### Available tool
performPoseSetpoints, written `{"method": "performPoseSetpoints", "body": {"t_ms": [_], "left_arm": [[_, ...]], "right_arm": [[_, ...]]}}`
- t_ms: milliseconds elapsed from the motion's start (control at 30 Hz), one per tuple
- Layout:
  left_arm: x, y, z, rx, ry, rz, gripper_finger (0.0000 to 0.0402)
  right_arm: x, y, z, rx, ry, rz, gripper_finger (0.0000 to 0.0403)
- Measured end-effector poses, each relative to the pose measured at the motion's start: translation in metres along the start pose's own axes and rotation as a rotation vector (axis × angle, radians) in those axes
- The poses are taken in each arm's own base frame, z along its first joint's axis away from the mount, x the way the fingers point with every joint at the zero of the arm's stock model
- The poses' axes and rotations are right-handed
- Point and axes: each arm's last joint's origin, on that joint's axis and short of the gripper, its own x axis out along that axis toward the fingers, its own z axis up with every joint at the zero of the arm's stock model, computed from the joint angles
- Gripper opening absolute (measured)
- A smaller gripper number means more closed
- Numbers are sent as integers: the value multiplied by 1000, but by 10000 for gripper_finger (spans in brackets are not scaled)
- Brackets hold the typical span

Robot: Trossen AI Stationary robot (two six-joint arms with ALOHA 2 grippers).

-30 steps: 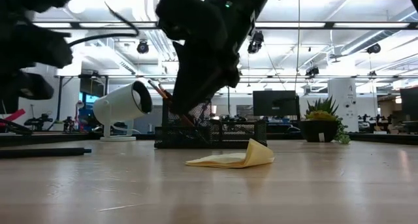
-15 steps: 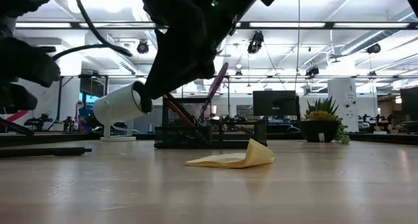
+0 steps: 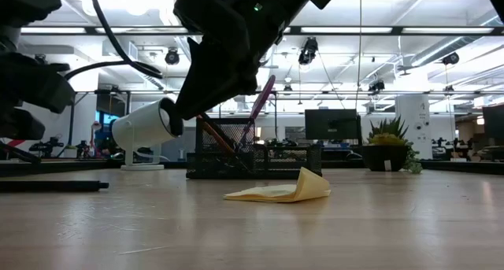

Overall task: Pick and place office supplies into organizer
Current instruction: Put the black pen into the black desk organizer

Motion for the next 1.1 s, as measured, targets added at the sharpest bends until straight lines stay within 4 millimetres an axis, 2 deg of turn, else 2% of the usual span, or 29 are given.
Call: {"method": "performPoseSetpoints", "body": {"t_ms": [333,533,667,767,1000,1100], "left_arm": [[8,0,2,55,9,20,1],[-16,-4,1,53,-76,-51,0],[-29,3,-6,-50,-101,-92,0],[-39,5,-10,-63,-126,-129,0],[-28,24,-22,-71,-108,-64,0],[-27,23,-22,-66,-119,-80,0]], "right_arm": [[0,-1,0,50,1,1,93],[0,-1,0,82,1,1,92],[0,0,0,79,2,1,97],[0,-1,0,78,2,1,98],[0,-1,-1,54,4,0,91],[0,-1,-1,52,9,-1,92]]}}
